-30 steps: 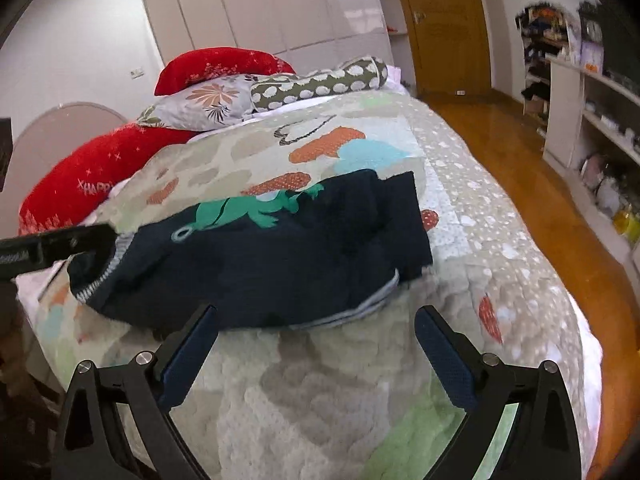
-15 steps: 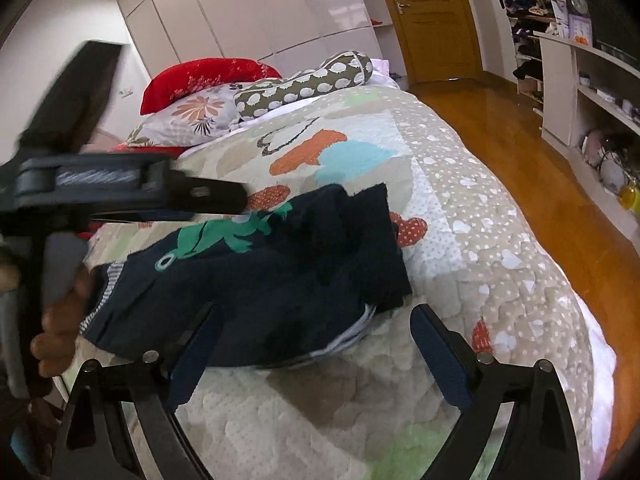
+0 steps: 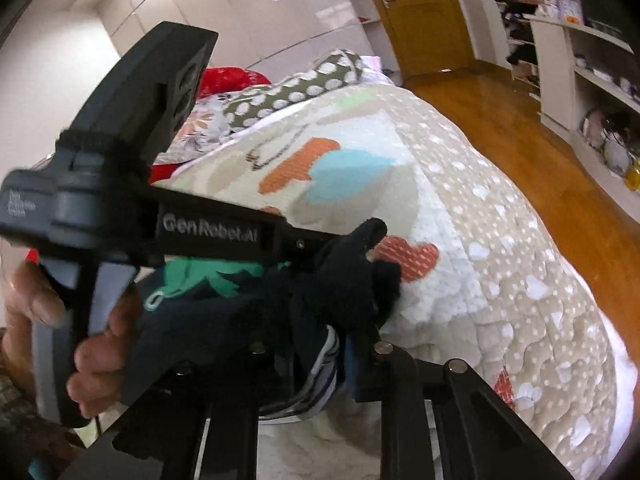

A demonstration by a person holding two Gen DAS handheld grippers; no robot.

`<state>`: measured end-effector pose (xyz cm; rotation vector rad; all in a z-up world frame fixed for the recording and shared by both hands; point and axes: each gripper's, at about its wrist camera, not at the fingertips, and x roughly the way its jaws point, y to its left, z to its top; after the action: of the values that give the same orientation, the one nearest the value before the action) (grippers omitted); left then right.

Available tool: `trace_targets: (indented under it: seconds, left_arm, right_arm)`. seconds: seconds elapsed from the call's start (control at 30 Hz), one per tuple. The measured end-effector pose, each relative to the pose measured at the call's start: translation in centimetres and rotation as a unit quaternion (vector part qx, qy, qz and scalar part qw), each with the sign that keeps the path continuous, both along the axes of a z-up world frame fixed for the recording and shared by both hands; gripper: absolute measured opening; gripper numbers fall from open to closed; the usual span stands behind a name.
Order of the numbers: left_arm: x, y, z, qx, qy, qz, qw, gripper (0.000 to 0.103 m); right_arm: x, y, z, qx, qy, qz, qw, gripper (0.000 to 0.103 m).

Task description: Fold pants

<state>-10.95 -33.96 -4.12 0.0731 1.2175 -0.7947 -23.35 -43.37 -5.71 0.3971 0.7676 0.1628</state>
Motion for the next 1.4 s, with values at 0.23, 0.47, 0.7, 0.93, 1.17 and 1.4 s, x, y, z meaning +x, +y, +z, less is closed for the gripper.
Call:
trace_targets:
  seconds: [0.23, 0.47, 0.7, 0.93, 1.17, 1.4]
  left_arm:
    - [-0.6, 8.4, 3.8, -0.079, -0.032, 0.085, 0.9927, 0.003]
    - [-3.1, 21.8, 3.1, -0.078, -0.062, 0.249, 0.9634, 0.020]
    - [-9.5, 30.0, 4.3, -0.046, -0.116, 0.360, 0.9247, 0.062]
    - [-13.2, 33.1, 2.8, -0.044, -0.114, 0.419, 0.8997, 0.072]
    - [-14.5, 33.1, 1.9, -0.018, -0.116, 0.413, 0.9031, 0.072]
    - [-15.0, 33.4, 1.2, -0.009, -0.106, 0.418, 0.9021, 0.072]
  right_arm:
    - [0.1, 5.9, 4.4, -0.024, -0.040, 0.080, 0.996, 0.018]
    - [2.0, 16.7, 4.1, -0.073, -0.026, 0.194, 0.978, 0.019]
    - [1.4, 23.6, 1.9, -0.114, -0.009, 0.261, 0.959, 0.053]
    - [-1.1, 18.7, 7.4, -0.089, -0.041, 0.231, 0.968, 0.056]
    - [2.6, 17.5, 7.6, -0.123, 0.004, 0.159, 0.980, 0.021]
    - [7.1, 22.9, 1.1, -0.096, 0.100, 0.195, 0.971, 0.022]
